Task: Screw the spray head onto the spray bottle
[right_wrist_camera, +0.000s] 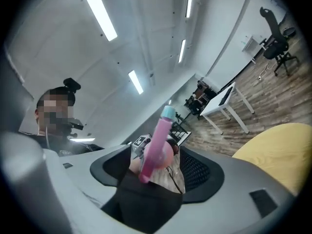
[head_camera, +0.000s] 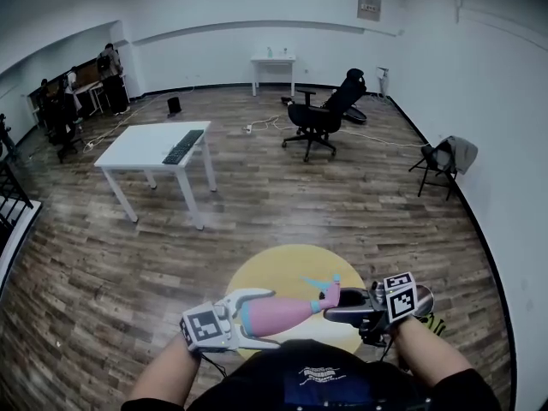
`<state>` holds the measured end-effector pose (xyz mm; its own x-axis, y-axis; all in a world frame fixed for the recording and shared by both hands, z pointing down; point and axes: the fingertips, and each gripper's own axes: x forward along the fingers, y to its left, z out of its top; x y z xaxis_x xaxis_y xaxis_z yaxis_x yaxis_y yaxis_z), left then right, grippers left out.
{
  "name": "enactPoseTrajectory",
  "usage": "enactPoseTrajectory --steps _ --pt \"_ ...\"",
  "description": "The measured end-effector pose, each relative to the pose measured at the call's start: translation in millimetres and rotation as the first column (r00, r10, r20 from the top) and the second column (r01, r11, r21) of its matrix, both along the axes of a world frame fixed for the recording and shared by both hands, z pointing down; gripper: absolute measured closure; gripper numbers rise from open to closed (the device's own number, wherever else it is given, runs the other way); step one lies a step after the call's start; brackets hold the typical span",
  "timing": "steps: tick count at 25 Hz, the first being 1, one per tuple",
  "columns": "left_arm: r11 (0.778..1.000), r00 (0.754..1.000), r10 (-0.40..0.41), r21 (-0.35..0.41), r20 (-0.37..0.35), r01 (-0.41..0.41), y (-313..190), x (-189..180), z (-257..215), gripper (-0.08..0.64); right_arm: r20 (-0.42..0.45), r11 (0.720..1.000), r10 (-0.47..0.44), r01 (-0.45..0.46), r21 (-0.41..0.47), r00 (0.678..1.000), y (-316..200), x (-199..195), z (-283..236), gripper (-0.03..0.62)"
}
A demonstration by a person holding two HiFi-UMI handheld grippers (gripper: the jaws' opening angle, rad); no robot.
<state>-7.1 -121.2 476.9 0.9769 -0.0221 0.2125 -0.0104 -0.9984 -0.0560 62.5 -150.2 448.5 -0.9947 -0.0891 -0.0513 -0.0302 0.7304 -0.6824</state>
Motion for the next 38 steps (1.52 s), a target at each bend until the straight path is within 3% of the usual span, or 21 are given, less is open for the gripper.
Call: enactPoseTrajectory --steps 2,3,6,7,8,10,11,12,13,15,16,18,20,24,27,30,32,34,36,37,38 --pt "0.999 0.999 0.017 0.029 0.038 -0.018 4 7 4 0.038 -0.056 0.999 -0.016 0.017 0.029 0.998 5 -8 4 0.299" --pt "0.999 0.999 0.021 0.044 0.05 -0.023 6 9 4 0.038 -0.089 0.999 -0.017 0.021 0.045 0.996 6 -10 7 0.411" --pt "0.984 0.993 -0.017 0.179 0.117 -0.004 7 11 7 0.038 -0.1 0.999 -0.033 0.033 0.007 0.994 7 -9 11 0.44" --pt "0.957 0.983 -0.065 0.291 0.17 0.013 4 10 10 0.038 -0.081 0.999 -0.037 0.035 -0.034 0.996 6 -7 11 0.442" --pt "0.903 0.965 -0.13 0.428 0.23 0.02 1 9 12 0.038 -0.057 0.996 -0.041 0.037 -0.081 0.998 4 -5 13 0.443" --pt "0.752 0.915 -0.25 0.659 0.316 -0.022 -5 8 14 0.038 0.003 0.985 -0.053 0.053 -0.165 0.999 2 -2 16 0.445" --pt "0.708 0.902 -0.273 0.705 0.334 -0.047 -7 7 16 0.038 0.027 0.981 -0.059 0.063 -0.185 0.998 3 -2 18 0.443" --pt "0.713 0.904 -0.266 0.699 0.335 -0.049 -8 6 18 0.038 0.041 0.98 -0.055 0.062 -0.19 0.998 3 -3 18 0.443" --pt "0.763 0.918 -0.236 0.646 0.318 -0.028 -9 5 19 0.038 0.042 0.983 -0.04 0.047 -0.179 0.998 1 -4 17 0.443" --pt "0.91 0.966 -0.137 0.414 0.22 0.034 -12 3 19 0.038 -0.003 0.993 0.009 -0.009 -0.116 1.0 -7 -9 16 0.445" --pt "0.964 0.986 -0.09 0.26 0.142 0.05 -12 3 16 0.038 -0.043 0.997 0.03 -0.033 -0.069 0.999 -9 -11 16 0.443" --pt "0.999 0.999 -0.052 0.002 -0.001 0.052 -14 1 8 0.038 -0.11 0.999 0.05 -0.049 0.012 0.993 -8 -10 18 0.356" --pt "0.992 0.997 -0.054 -0.119 -0.057 0.047 -16 -1 7 0.038 -0.136 0.998 0.052 -0.048 0.033 0.989 -5 -5 23 0.342" --pt "0.986 0.998 -0.04 -0.161 -0.042 0.032 -18 2 15 0.038 -0.145 0.998 0.061 -0.057 0.035 0.987 -12 -7 30 0.342" --pt "0.994 0.999 -0.043 -0.1 -0.012 0.041 -18 5 15 0.038 -0.108 0.998 0.057 -0.053 0.037 0.993 -15 -13 23 0.439" --pt "0.996 0.994 -0.063 0.075 0.086 0.057 -16 9 19 0.038 -0.082 0.999 0.035 -0.033 0.024 0.996 -13 -10 19 0.454" --pt "0.952 0.971 -0.12 0.3 0.207 0.054 -19 7 30 0.038 -0.084 1.0 0.008 -0.008 -0.009 0.996 -10 -9 24 0.457" --pt "0.848 0.936 -0.193 0.53 0.294 0.008 -23 4 39 0.038 -0.063 0.997 -0.018 0.013 -0.075 0.998 -9 -7 30 0.456" --pt "0.759 0.914 -0.234 0.65 0.332 -0.042 -23 4 42 0.04 -0.024 0.991 -0.037 0.034 -0.13 0.999 -8 -7 33 0.453" --pt "0.752 0.913 -0.235 0.658 0.334 -0.047 -23 3 41 0.039 -0.008 0.989 -0.041 0.039 -0.144 0.999 -8 -8 32 0.451" --pt "0.772 0.919 -0.224 0.634 0.325 -0.036 -23 3 39 0.039 0.004 0.988 -0.036 0.036 -0.153 0.999 -9 -8 31 0.448"
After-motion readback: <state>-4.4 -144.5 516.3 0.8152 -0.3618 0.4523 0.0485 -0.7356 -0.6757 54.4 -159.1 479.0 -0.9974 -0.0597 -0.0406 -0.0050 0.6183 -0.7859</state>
